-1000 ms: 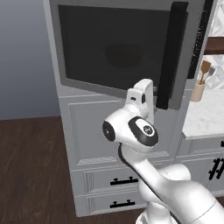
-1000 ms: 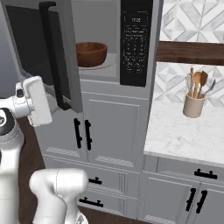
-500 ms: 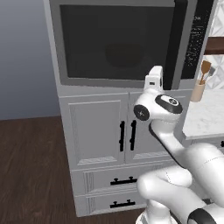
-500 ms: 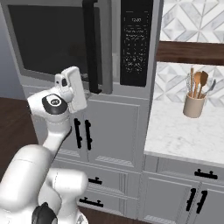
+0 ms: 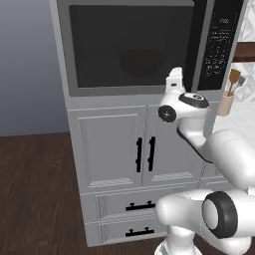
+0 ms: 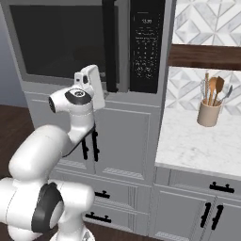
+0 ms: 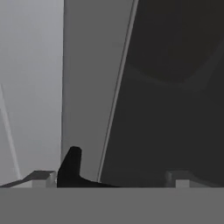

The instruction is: Pick the corn from the sink and place it in the bowl. Then pick the bowl and place it in the microwave. Then close the microwave door and press the start button.

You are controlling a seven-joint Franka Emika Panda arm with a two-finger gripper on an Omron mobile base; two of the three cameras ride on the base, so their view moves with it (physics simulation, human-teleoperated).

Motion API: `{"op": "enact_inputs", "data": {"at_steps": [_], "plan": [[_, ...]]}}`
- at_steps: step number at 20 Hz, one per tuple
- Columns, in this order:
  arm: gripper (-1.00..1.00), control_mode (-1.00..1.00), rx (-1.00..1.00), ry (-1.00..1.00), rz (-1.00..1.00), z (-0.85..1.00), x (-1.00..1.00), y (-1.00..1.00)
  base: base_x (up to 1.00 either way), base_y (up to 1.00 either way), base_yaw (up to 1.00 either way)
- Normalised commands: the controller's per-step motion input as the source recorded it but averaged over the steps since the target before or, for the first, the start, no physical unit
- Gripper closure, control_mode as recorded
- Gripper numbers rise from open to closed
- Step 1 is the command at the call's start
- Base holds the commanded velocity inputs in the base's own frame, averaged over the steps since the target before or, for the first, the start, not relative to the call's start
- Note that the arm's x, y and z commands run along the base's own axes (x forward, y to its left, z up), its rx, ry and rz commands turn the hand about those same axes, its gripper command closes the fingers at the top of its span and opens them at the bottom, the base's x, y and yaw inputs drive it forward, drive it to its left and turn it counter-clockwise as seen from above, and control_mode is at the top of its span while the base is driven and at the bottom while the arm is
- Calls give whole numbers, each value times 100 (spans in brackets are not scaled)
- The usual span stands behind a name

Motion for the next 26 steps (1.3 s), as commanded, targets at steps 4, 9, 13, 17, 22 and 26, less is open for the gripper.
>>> {"op": "enact_inputs", "data": {"at_steps": [4,9,13,17,22,26], "plan": [[-100,-100,0,19,-1,42,55,-12,0,0,0],[-100,-100,0,17,0,24,44,-13,0,0,0],[-100,-100,0,16,0,12,29,-13,0,0,0],[-100,-100,0,0,0,18,-85,7,0,0,0],[-100,-100,1,-2,0,35,-89,38,0,0,0],[-100,-100,19,0,1,52,-94,8,0,0,0]]}}
